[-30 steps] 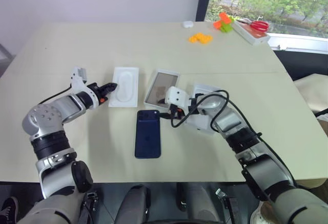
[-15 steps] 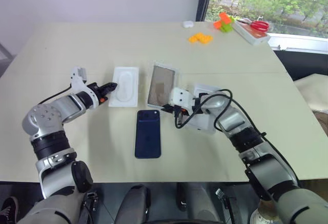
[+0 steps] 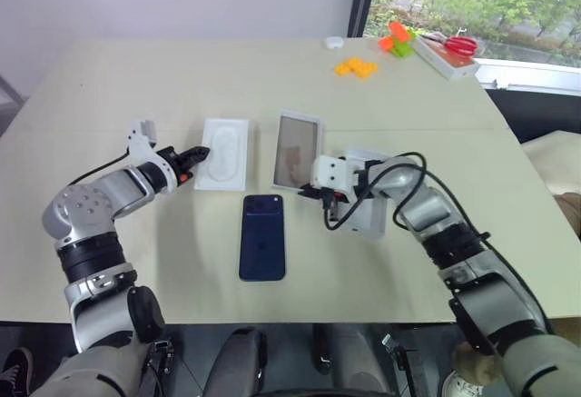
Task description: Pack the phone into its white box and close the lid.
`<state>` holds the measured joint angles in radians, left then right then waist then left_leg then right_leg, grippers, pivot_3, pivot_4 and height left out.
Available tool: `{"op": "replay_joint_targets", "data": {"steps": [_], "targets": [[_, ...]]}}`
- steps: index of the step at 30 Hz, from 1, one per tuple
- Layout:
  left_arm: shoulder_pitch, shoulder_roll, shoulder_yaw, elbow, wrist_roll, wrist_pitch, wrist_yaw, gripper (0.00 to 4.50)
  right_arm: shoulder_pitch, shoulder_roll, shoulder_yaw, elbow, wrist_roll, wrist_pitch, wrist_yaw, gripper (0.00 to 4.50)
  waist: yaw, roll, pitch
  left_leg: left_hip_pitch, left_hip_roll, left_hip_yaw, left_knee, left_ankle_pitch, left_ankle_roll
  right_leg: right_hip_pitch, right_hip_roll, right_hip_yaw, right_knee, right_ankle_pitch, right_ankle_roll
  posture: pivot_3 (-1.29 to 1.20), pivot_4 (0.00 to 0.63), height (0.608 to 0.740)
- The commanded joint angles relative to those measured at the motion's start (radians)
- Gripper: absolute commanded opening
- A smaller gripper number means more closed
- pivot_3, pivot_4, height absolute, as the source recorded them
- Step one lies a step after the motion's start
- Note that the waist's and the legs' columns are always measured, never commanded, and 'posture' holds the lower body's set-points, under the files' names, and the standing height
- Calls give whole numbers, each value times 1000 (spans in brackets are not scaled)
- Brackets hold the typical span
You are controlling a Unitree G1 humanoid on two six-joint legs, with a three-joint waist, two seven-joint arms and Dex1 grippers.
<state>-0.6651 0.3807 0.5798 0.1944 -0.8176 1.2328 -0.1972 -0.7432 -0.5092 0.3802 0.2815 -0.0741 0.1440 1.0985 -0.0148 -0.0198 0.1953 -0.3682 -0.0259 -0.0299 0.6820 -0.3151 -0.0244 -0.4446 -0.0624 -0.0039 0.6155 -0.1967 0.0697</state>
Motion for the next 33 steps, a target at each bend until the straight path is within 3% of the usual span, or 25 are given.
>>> {"op": "replay_joint_targets", "data": {"steps": [1, 9, 33], "targets": [[-1, 9, -2, -23, -17, -17, -18, 0, 1, -44, 4, -115, 6, 63, 68, 43, 0, 0, 0, 0, 0, 0, 0, 0, 0, 0, 0, 0, 0, 0, 0, 0, 150, 740], [-1, 6, -11, -22, -17, -19, -22, 0, 20, -31, 4, -160, 21, 151, 89, 43, 0, 0, 0, -1, 0, 0, 0, 0, 0, 0, 0, 0, 0, 0, 0, 0, 150, 740], [17, 1, -19, -42, -18, -19, -18, 0, -7, -47, 4, -10, -32, 35, 61, 43, 2, 0, 0, -1, 0, 0, 1, 1, -1, 0, 0, 0, 0, 1, 0, 0, 150, 740]]}}
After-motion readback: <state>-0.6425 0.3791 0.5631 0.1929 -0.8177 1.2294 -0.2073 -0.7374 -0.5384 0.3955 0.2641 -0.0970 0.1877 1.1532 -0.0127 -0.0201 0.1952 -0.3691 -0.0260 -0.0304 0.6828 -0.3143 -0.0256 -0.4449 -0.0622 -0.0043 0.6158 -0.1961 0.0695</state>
